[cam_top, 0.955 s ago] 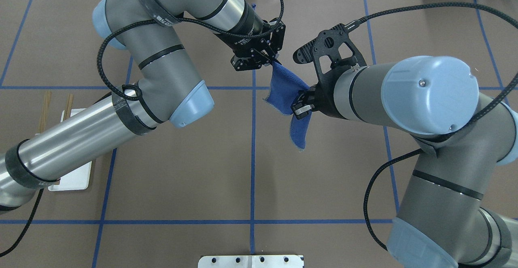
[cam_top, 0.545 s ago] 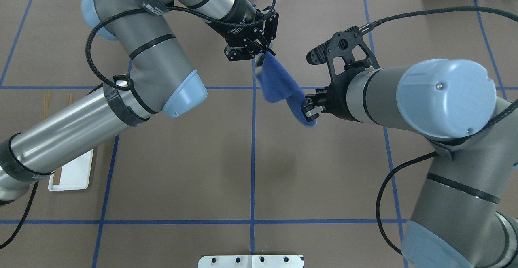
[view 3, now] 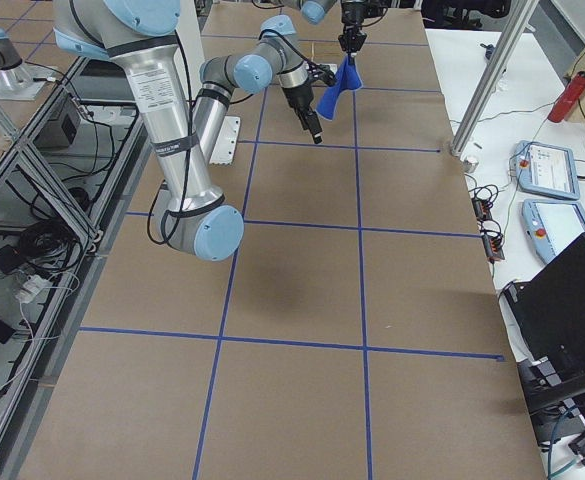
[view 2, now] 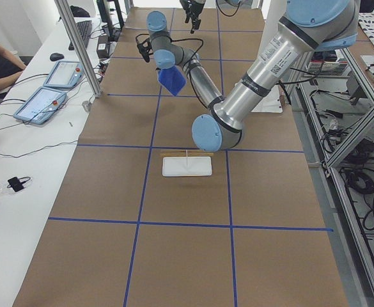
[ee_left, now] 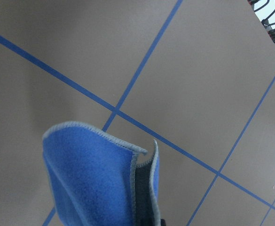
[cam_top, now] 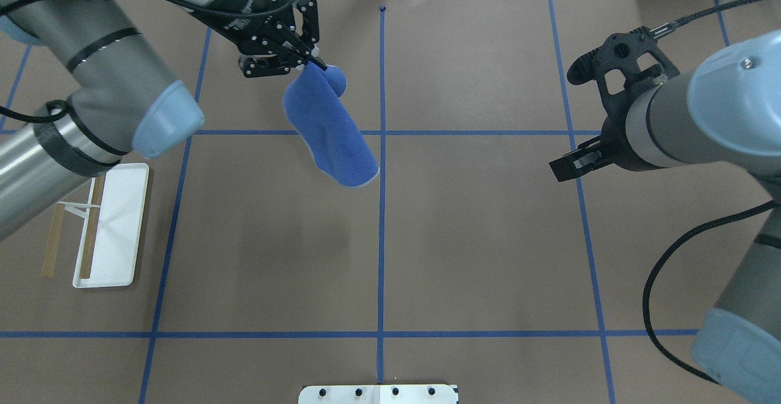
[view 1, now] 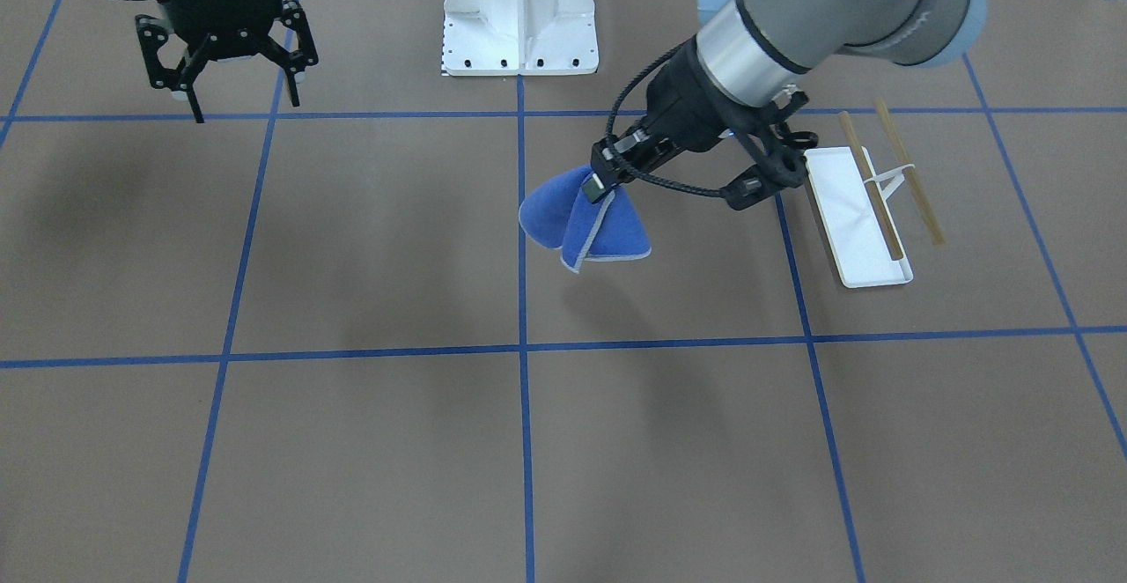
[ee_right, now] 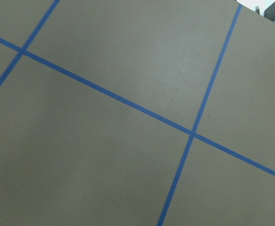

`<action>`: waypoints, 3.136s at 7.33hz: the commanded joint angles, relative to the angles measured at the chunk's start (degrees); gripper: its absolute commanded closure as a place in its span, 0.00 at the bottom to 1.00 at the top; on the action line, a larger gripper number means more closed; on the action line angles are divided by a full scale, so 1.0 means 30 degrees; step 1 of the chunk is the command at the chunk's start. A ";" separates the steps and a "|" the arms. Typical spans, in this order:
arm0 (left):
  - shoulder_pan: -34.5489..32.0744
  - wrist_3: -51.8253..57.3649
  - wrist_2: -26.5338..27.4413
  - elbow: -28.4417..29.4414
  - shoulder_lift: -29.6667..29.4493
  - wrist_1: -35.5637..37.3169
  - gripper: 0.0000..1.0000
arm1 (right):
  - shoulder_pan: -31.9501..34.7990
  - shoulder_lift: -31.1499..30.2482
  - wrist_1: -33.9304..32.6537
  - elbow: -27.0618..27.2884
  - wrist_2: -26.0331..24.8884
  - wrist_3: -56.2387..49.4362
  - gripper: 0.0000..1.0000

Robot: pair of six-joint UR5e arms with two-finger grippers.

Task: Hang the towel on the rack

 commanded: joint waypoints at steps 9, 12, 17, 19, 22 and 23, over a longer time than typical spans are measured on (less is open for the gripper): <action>-0.4724 1.1514 -0.2527 -0.4816 1.5039 -0.1586 1.00 | 1.0923 -0.1927 -0.0451 -0.6838 0.9562 -0.6797 0.00; -0.4666 1.4997 -0.1325 -0.2801 1.6866 -0.3114 1.00 | 1.0926 -0.2103 -0.0393 -0.6897 0.9623 -0.6886 0.00; -0.4578 1.5796 -0.1093 -0.1973 1.6896 -0.3175 1.00 | 1.0926 -0.2103 -0.0363 -0.6926 0.9593 -0.6857 0.00; -0.4635 1.6204 -0.0740 -0.1943 1.6895 -0.3233 0.03 | 1.0926 -0.2132 -0.0334 -0.6897 0.9593 -0.6886 0.00; -0.4694 1.7497 0.1305 -0.1185 1.7307 -0.3673 0.02 | 1.1333 -0.3564 0.1031 -0.7101 0.9096 -0.6624 0.00; -0.4695 1.7497 0.1776 -0.0834 1.7074 -0.3702 0.02 | 1.1568 -0.3684 0.1594 -0.7769 0.9153 -0.6565 0.00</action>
